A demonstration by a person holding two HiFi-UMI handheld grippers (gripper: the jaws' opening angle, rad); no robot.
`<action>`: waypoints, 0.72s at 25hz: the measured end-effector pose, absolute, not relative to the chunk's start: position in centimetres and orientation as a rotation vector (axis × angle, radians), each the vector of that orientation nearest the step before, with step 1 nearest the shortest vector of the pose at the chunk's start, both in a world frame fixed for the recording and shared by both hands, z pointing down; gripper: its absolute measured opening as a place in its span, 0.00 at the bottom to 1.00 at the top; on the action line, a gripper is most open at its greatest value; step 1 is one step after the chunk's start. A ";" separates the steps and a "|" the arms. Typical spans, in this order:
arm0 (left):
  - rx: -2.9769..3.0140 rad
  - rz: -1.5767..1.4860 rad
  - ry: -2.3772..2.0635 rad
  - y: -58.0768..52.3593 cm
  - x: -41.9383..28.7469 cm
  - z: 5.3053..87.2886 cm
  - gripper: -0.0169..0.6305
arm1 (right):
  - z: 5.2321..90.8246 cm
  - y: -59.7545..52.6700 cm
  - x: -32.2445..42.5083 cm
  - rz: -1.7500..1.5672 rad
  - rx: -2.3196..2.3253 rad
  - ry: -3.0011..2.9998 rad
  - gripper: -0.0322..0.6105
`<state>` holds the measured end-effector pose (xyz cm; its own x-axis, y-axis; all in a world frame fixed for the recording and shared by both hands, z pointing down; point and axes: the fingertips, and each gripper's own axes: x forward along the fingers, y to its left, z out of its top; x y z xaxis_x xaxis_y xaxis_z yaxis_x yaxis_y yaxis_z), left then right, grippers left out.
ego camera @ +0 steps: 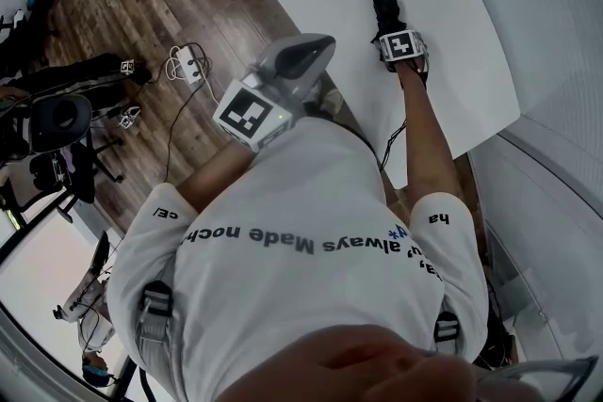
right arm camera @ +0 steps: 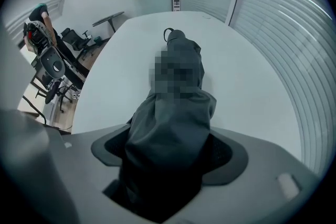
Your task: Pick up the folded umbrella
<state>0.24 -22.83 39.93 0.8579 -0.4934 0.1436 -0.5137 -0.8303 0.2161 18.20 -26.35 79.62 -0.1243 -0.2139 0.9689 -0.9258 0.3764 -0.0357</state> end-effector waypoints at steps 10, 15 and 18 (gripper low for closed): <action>2.778 0.109 -0.787 -22.2 0.0 40.3 0.03 | 79.2 -26.2 16.9 0.929 0.983 -1.714 0.47; 2.789 0.090 -0.786 -21.9 -0.1 40.1 0.03 | 78.7 -25.1 17.1 1.101 1.051 -1.749 0.44; 2.788 0.086 -0.790 -21.7 -0.3 40.1 0.03 | 77.8 -24.4 17.0 1.146 1.096 -1.790 0.44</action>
<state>-0.26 -21.67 40.13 0.8520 -0.5094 0.1213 -0.5235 -0.8245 0.2149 17.05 -24.41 77.85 -0.3677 -0.2676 0.8906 -0.9208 0.2388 -0.3084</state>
